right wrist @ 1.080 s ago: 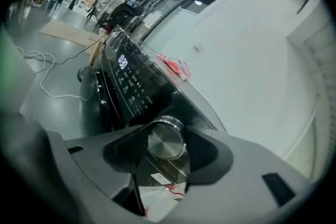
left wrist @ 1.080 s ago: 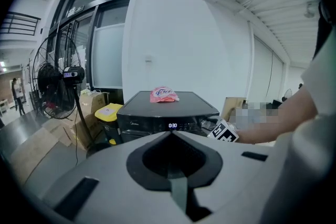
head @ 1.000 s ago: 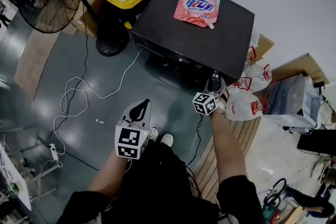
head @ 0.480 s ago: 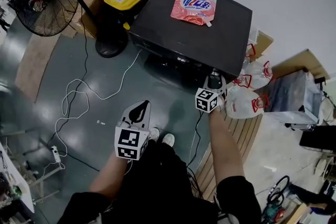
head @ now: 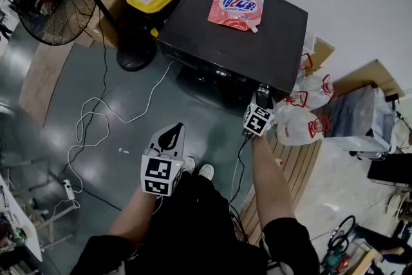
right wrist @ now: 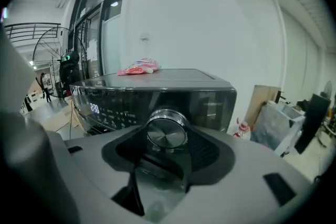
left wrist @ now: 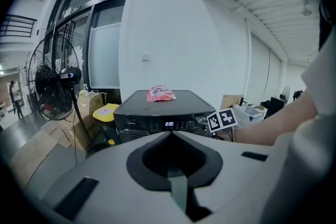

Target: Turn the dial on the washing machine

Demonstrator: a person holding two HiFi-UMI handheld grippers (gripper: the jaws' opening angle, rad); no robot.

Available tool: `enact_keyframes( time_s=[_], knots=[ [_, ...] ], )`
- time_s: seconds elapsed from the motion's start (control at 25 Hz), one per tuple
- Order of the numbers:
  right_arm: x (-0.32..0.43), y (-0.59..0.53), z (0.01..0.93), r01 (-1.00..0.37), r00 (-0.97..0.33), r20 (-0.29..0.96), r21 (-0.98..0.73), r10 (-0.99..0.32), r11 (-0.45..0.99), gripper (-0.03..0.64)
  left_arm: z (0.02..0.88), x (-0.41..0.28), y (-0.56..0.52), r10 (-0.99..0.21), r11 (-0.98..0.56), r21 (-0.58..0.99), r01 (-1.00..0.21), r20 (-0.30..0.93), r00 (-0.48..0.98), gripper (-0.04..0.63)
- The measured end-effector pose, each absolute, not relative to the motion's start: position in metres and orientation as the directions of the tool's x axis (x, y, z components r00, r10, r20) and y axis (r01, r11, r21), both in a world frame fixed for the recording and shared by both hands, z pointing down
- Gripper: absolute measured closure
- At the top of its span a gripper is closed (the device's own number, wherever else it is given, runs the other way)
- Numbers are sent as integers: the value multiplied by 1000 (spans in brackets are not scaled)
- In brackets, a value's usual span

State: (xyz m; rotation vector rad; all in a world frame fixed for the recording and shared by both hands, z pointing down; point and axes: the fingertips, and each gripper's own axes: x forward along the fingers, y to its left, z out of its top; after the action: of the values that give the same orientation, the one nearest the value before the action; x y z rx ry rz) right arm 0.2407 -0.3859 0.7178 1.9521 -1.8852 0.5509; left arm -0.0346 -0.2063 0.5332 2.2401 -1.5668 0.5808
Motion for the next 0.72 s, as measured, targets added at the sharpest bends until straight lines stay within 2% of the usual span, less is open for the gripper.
enact_keyframes(
  time_s=[0.16,0.36,0.72],
  knots=[
    [242,-385,718,-999,10,528,-27,-849,-28,370,532,-34,-206,-801,-330,43,-943,515,304,588],
    [244,-386,717,-990,-27,540,-131,-841,-52,370,530,-32,-209,-801,-337,39,-941,514,308,588],
    [249,-386,716,-895,-170,517,-438,-839,-89,368,531,-26,-214,-795,-350,47,-936,514,323,588]
  ],
)
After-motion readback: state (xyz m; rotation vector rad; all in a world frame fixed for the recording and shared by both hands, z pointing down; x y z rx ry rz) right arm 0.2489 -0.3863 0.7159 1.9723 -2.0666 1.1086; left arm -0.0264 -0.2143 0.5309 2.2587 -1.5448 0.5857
